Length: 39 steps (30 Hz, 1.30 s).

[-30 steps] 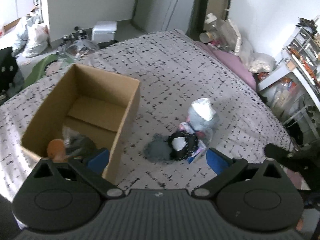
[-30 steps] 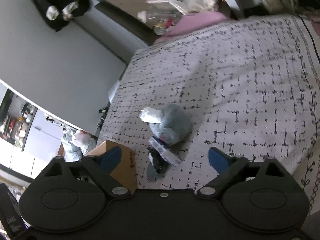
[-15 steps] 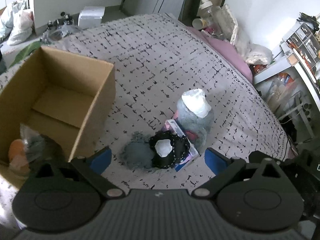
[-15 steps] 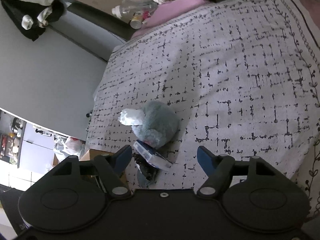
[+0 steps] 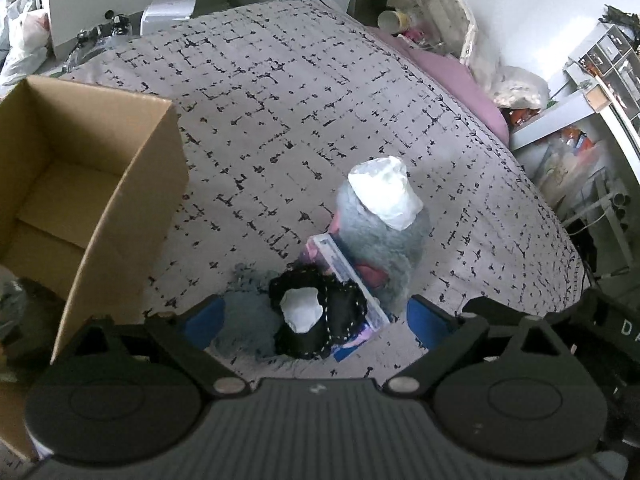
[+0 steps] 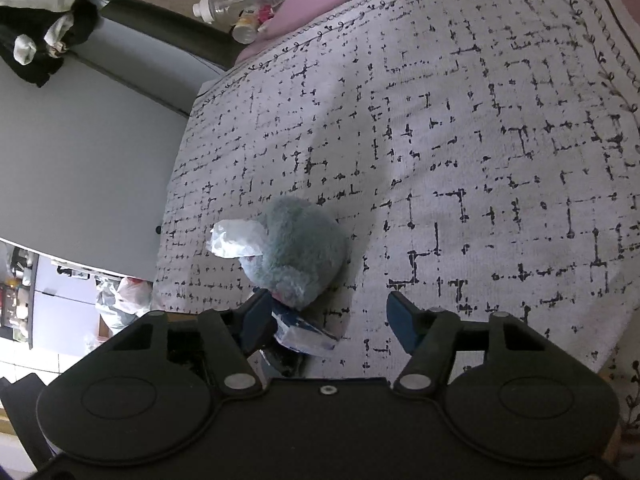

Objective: Organize soft objects
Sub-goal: 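Grasp the black plush with the left tool while the right tool grasps the blue tissue pack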

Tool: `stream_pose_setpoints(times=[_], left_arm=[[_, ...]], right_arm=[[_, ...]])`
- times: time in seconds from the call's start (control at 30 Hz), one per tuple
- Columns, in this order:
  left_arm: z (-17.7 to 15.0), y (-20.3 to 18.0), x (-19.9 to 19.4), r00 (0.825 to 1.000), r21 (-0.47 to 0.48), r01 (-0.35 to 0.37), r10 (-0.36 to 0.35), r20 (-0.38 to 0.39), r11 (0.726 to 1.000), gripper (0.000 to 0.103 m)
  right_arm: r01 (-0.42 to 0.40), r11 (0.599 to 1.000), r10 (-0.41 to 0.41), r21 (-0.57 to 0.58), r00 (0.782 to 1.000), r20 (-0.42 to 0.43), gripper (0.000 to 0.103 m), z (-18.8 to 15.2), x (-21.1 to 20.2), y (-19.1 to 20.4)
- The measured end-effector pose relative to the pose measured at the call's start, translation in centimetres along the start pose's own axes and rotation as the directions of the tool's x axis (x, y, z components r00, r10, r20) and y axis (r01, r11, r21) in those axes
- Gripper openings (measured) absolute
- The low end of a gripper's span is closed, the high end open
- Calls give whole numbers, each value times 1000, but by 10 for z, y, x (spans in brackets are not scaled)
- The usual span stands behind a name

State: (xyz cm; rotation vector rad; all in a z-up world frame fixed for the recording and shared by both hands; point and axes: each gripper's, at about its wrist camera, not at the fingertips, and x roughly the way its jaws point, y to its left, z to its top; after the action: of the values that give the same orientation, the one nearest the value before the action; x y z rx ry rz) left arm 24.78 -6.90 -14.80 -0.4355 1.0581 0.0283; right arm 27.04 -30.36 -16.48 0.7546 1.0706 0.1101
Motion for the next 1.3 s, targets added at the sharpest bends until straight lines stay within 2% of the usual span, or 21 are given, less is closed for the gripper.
stream_pose_setpoints(times=[0.07, 0.1, 0.2, 0.33, 0.43, 0.6, 0.8, 1.1, 1.3], left_arm=[[1, 1, 5, 1000, -10, -3, 3, -12, 1000, 79], [1, 3, 7, 1000, -23, 3, -3, -23, 1000, 67], [4, 10, 9, 996, -76, 79, -82, -44, 994, 45], [7, 8, 6, 996, -55, 83, -85, -39, 995, 32], [10, 14, 4, 994, -77, 95, -98, -42, 992, 24], [10, 26, 0, 991, -110, 118, -123, -45, 987, 19], [13, 34, -6, 989, -128, 141, -146, -31, 982, 19], [11, 46, -4, 989, -158, 132, -141, -47, 979, 19], [13, 52, -17, 993, -164, 108, -114, -30, 981, 19]], right_arm=[[-5, 1000, 5, 9, 1000, -6, 58, 1, 3, -1], [-7, 1000, 7, 11, 1000, -8, 56, 1, 5, 0], [-25, 1000, 25, 14, 1000, -16, 53, 2, 10, 3], [-71, 997, 70, -7, 996, -51, 43, 1, 20, 13], [-72, 997, 71, -17, 995, -64, 41, -2, 26, 18], [-61, 998, 58, -33, 995, -80, 40, -5, 33, 22], [-23, 997, 15, -76, 994, -105, 40, -10, 47, 32], [-11, 996, -1, -93, 991, -137, 40, -18, 60, 37], [2, 983, -27, -184, 990, -135, 43, -24, 64, 49]])
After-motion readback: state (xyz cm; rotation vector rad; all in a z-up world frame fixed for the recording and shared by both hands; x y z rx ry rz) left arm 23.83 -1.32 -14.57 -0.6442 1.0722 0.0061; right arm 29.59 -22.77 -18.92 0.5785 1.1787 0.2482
